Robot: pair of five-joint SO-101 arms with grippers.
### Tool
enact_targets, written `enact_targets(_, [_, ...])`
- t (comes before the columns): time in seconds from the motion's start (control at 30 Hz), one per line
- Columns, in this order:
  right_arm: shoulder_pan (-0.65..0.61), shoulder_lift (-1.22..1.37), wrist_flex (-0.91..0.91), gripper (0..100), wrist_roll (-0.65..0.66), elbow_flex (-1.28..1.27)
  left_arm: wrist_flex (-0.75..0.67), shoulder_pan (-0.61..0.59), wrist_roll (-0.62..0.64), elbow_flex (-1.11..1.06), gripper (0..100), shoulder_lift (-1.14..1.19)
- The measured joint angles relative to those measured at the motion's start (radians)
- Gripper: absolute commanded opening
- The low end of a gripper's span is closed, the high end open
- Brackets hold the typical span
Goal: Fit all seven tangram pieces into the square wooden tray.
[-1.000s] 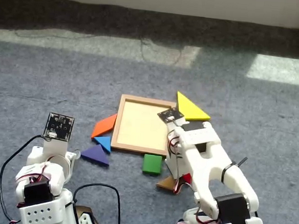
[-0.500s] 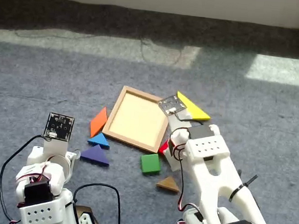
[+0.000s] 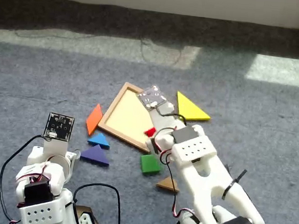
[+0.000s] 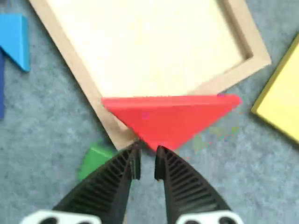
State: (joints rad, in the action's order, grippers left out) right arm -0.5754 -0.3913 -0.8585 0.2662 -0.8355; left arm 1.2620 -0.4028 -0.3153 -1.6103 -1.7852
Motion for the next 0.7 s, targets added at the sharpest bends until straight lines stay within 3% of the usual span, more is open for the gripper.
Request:
enact_targets(0.33, [-0.009, 0.173, 0.078, 6.0, 0.0, 0.249, 0.0, 0.0, 0.0, 0.0, 25, 0.0])
enact_targets(0.57, [-0.009, 0.129, -0.164, 6.0, 0.0, 0.258, 0.0, 0.0, 0.0, 0.0, 25, 0.0])
enact_targets(0.7, [0.006, 0.158, -0.196, 6.0, 0.0, 0.264, 0.0, 0.0, 0.0, 0.0, 25, 0.0])
